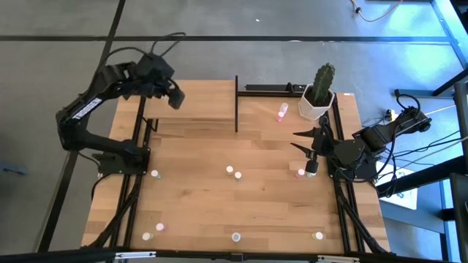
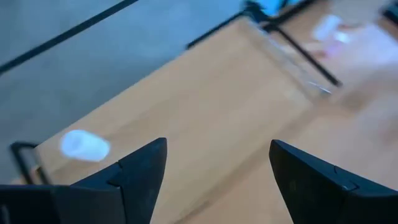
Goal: Pick and place medicine bottles onto shelf by color
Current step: Put the top yellow pill bottle on the shelf
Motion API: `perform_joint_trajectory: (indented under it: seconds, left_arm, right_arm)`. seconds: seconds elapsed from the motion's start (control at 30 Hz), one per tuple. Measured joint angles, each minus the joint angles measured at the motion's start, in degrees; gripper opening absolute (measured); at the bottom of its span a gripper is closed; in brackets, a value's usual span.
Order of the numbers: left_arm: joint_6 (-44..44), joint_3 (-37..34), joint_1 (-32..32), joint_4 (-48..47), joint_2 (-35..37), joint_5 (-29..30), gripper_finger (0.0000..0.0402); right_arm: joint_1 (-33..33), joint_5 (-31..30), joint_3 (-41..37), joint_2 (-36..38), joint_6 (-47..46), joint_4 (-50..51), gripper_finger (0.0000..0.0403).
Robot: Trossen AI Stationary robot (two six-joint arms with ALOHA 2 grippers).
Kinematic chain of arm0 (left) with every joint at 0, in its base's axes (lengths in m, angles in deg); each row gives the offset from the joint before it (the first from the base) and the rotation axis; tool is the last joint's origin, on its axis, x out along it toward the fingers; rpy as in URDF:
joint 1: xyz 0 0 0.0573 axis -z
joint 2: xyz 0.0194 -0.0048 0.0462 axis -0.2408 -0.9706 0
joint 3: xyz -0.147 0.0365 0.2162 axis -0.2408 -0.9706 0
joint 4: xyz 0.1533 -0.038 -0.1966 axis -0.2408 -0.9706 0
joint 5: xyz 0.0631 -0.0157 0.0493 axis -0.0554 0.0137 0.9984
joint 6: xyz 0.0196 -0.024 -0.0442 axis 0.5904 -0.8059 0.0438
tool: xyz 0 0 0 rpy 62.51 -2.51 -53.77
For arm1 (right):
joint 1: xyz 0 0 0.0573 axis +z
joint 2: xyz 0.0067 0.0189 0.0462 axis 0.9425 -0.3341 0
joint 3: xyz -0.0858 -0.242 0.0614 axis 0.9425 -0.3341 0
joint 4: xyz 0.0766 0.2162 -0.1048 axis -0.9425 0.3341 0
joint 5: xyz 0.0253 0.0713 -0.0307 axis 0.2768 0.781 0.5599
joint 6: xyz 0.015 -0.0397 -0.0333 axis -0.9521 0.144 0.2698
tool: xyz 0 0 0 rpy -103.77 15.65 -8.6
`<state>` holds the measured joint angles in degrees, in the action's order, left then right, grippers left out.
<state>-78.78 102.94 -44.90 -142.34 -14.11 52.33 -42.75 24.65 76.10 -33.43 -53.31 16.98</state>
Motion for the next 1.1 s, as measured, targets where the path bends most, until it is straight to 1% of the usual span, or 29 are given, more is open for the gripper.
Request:
perform_joint_trajectory:
  seconds: [0.23,0.33,0.5,0.8,0.93,1.03,1.1]
  left_arm:
    - [0.96,-0.33,10.69,-0.4,0.83,0.04,0.0277]
    - [0.98,-2.34,15.39,-0.39,0.82,-0.02,0.0277]
    - [0.06,-6.45,21.24,0.25,0.83,-0.13,0.0277]
    - [-9.43,-11.98,30.73,2.13,0.78,-0.21,0.0277]
    - [-13.87,-13.24,35.54,5.44,0.77,0.48,0.0277]
    - [-17.48,-13.25,38.96,7.5,0.79,2.83,0.0277]
    - [-19.93,-13.26,41.55,8.37,0.79,6.06,0.0277]
  right_arm:
    - [-0.01,-0.01,0.01,0.0,0.0,0.0,0.0161]
    - [0.01,0.0,0.01,0.0,0.0,0.0,0.0161]
    - [0.01,0.0,0.01,0.0,0.0,0.0,0.0161]
    - [0.01,0.0,0.01,0.0,0.0,0.0,0.0161]
    - [-0.01,0.0,0.01,0.0,-0.03,-0.02,0.0161]
    - [0.0,0.0,0.01,0.0,-0.19,-0.13,0.0161]
    - [0.01,0.0,0.01,0.0,-0.15,-0.78,0.0161]
